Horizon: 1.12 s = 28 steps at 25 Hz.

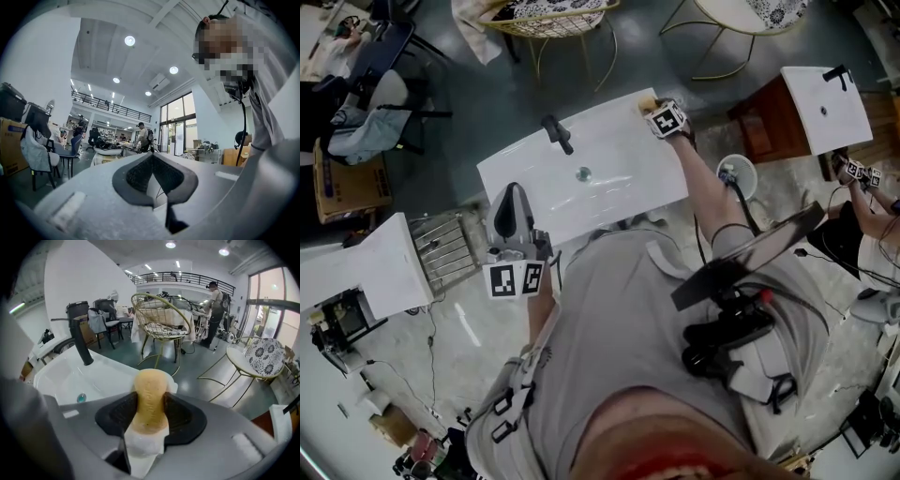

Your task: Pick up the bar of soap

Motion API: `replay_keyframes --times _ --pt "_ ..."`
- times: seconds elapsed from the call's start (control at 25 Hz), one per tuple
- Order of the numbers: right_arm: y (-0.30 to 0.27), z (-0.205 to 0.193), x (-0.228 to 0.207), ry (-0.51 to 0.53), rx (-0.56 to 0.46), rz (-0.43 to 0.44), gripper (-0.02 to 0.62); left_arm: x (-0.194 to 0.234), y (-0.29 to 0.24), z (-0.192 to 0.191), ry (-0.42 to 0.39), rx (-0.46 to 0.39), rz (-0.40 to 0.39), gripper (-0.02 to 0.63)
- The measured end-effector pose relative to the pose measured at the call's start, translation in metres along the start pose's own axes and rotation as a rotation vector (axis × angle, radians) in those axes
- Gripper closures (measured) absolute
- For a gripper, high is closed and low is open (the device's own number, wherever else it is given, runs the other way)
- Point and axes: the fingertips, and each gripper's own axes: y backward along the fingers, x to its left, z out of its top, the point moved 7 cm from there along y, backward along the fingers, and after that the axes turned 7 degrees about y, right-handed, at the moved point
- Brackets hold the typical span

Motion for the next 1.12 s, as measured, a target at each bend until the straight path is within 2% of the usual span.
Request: replay_keyframes --times 0.08,0.16,0.24,0.36,0.48,0.6,0.76,0.88,1.12 --pt "0.002 -0.003 -0.002 -0.036 0.002 0.004 0.411 0.000 -0.003 -0.003 -0.002 0.000 -0.006 0.607" --pt "0.001 -0.004 -0.002 -0.028 0.003 0.005 0.411 0.000 -0.006 -0.005 -0.001 0.003 -0.015 0.607" --pt "-0.006 -0.004 0.001 0.027 0.024 -0.011 0.410 -0.001 -0.007 -0.005 0.000 0.007 -0.021 0.607" --pt "-0.020 -0.006 0.005 0.146 0.087 -0.080 0.390 -0.001 -0.007 -0.006 0.001 0.016 -0.027 0.607" --pt "-0.025 -0.008 0.006 0.166 0.110 -0.094 0.387 -0.003 -0.009 -0.009 0.005 0.027 -0.036 0.607" --pt "-0.020 -0.002 0.004 0.089 0.089 -0.069 0.394 -0.005 -0.008 -0.009 0.004 0.028 -0.039 0.607" --pt "0.004 -0.010 -0.005 -0.100 0.083 -0.086 0.408 -0.002 -0.005 -0.008 0.003 0.023 -0.031 0.607" --pt "0.009 -0.008 -0.006 -0.181 -0.017 -0.057 0.411 -0.001 -0.003 -0.008 0.004 0.023 -0.020 0.607" --pt "0.027 -0.003 -0.015 -0.309 -0.163 -0.065 0.413 -0.003 -0.001 -0.008 0.003 0.022 -0.019 0.607"
